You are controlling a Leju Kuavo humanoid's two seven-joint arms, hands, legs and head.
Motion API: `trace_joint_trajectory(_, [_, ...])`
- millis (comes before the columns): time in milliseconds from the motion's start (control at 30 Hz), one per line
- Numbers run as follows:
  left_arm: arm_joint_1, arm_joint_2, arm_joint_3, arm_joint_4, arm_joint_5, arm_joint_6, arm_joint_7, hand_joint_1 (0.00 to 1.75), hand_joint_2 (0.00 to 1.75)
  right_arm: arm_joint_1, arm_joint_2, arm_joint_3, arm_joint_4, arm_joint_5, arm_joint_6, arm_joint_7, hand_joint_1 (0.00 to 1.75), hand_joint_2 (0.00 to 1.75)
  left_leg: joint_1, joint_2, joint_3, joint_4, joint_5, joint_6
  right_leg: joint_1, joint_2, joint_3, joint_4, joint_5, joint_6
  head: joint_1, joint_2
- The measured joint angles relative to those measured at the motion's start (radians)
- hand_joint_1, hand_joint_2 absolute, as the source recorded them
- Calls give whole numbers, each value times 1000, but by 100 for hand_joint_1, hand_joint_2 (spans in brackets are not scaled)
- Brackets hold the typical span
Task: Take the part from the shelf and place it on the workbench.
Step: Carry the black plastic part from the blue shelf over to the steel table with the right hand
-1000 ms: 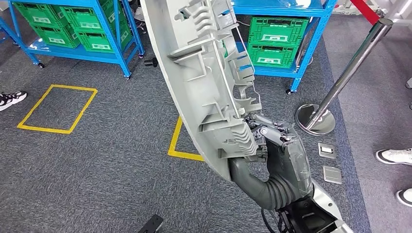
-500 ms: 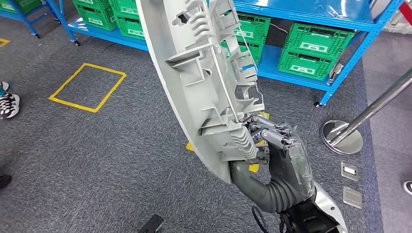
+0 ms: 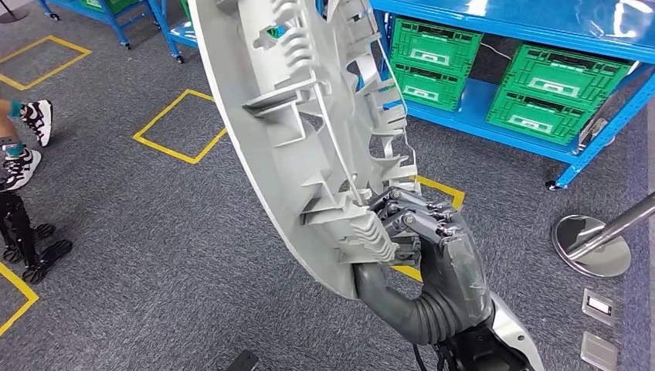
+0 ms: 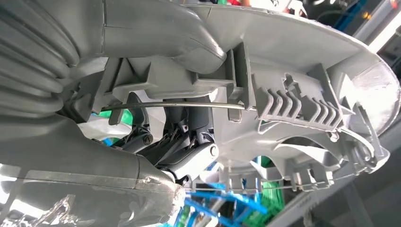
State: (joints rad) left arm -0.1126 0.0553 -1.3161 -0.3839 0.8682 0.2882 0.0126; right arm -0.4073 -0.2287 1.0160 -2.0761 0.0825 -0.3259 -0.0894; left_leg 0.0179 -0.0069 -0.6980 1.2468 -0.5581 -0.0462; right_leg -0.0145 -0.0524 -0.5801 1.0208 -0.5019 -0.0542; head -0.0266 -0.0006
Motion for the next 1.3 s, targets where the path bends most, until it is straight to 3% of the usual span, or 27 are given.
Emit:
trace_joint_trajectory(33, [2,1,0,0,0,0,0,0,175,3,2,3,-2,4,-1,2,175,175,-1,10,35,-65,35,2,0,-10,2,0,-2,2,-3,0])
trace_joint_trajectory(100, [2,3,0,0,0,2,0,0,175,5,5,9,-6,9,-2,4,175,175,-9,51,101,-191,76,13,5,-28,5,1,-5,10,-9,0])
trace_joint_trajectory(167, [1,3,0,0,0,2,1,0,175,6,7,13,-11,17,-3,8,175,175,-18,71,121,-237,77,25,10,-48,4,2,-6,19,-11,0])
trace_joint_trajectory(233, [4,3,0,0,0,3,2,0,175,6,8,17,-17,25,-5,14,175,175,-18,52,120,-245,82,39,10,-65,7,0,-9,31,-12,0])
trace_joint_trajectory(300, [7,3,0,1,0,4,3,0,175,6,9,19,-22,31,-7,18,175,175,-13,31,121,-253,90,51,6,-35,-3,29,-35,41,-8,0])
trace_joint_trajectory(367, [5,4,0,1,0,7,2,0,175,8,8,23,-25,35,-9,20,175,175,-11,8,118,-256,95,58,3,22,-54,139,-95,45,2,0])
trace_joint_trajectory(400, [4,4,0,1,0,8,2,0,175,9,8,24,-25,36,-10,20,175,175,-11,-5,116,-255,96,60,3,39,-88,208,-123,45,7,0])
trace_joint_trajectory(433, [3,4,0,1,-1,8,2,0,175,9,7,26,-25,35,-10,20,175,175,-12,-18,115,-255,97,61,3,45,-114,258,-135,45,10,0])
trace_joint_trajectory(467, [3,4,0,1,-1,6,2,0,175,7,6,27,-25,30,-9,20,175,175,-13,-32,114,-254,97,62,3,48,-125,276,-128,44,12,0])
trace_joint_trajectory(500, [2,4,0,1,-1,4,4,0,175,3,5,27,-24,22,-8,19,175,175,-14,-46,114,-252,97,61,3,50,-116,254,-101,42,14,0])
trace_joint_trajectory(533, [0,4,0,1,-2,2,5,0,175,-1,4,26,-23,13,-8,17,175,175,-14,-60,114,-250,97,61,3,58,-91,196,-61,38,15,0])
trace_joint_trajectory(600, [-11,5,0,0,-2,-4,9,0,175,-11,3,24,-19,-2,-5,10,175,175,-13,-87,107,-243,98,56,1,104,-34,66,-3,28,17,0])
trace_joint_trajectory(667, [-22,5,1,0,-1,-7,12,0,175,-18,2,20,-17,-11,-3,3,175,175,-7,-109,92,-238,102,44,1,138,-13,12,8,23,19,0])
trace_joint_trajectory(733, [-24,7,1,0,0,-8,13,0,175,-22,1,15,-14,-15,0,-2,175,175,-1,-126,84,-238,106,30,2,121,-13,4,10,20,22,0])
trace_joint_trajectory(800, [-22,9,0,0,0,-8,13,0,175,-25,1,12,-10,-16,2,-2,175,175,-3,-90,71,-217,92,19,-2,95,-4,-7,14,12,18,0])
trace_joint_trajectory(867, [-26,10,0,-1,0,-8,12,0,175,-26,1,10,-7,-17,3,-3,175,175,-4,-28,26,-124,42,7,-4,66,4,-12,14,5,10,0])
trace_joint_trajectory(933, [-30,10,0,-1,0,-8,12,0,175,-26,1,9,-3,-17,3,-5,175,175,2,-6,-32,0,-6,-2,-3,36,5,-10,10,4,6,0])
trace_joint_trajectory(967, [-29,11,0,-1,0,-8,12,0,175,-26,1,9,-1,-17,3,-5,175,175,5,-4,-44,28,-8,-6,-4,22,6,-9,8,6,4,0])
trace_joint_trajectory(1000, [-28,12,0,-1,0,-8,12,0,175,-26,1,9,1,-17,3,-5,175,175,7,-1,-37,16,9,-8,-4,9,7,-8,5,8,2,0])
trace_joint_trajectory(1033, [-27,13,0,-1,0,-8,12,0,175,-26,1,9,3,-18,4,-5,175,175,9,6,-10,-34,40,-9,-5,-2,9,-6,2,11,0,0])
trace_joint_trajectory(1100, [-28,14,0,-1,0,-8,12,0,175,-26,1,8,5,-19,4,-5,175,175,4,47,58,-165,90,-6,-2,-23,14,-1,-7,21,-6,0])
trace_joint_trajectory(1167, [-31,14,0,-1,0,-8,12,0,175,-28,1,7,6,-19,4,-6,175,175,-5,77,88,-227,99,8,5,-42,17,1,-13,32,-10,0])
trace_joint_trajectory(1233, [-30,13,0,-1,0,-9,12,0,175,-29,1,6,6,-19,4,-6,175,175,-9,63,85,-228,98,25,7,-62,20,-1,-15,40,-8,0])
trace_joint_trajectory(1300, [-29,14,1,-1,-1,-10,12,0,175,-30,1,5,7,-19,4,-6,175,175,-7,40,83,-232,101,37,2,-40,16,15,-34,49,-4,0])
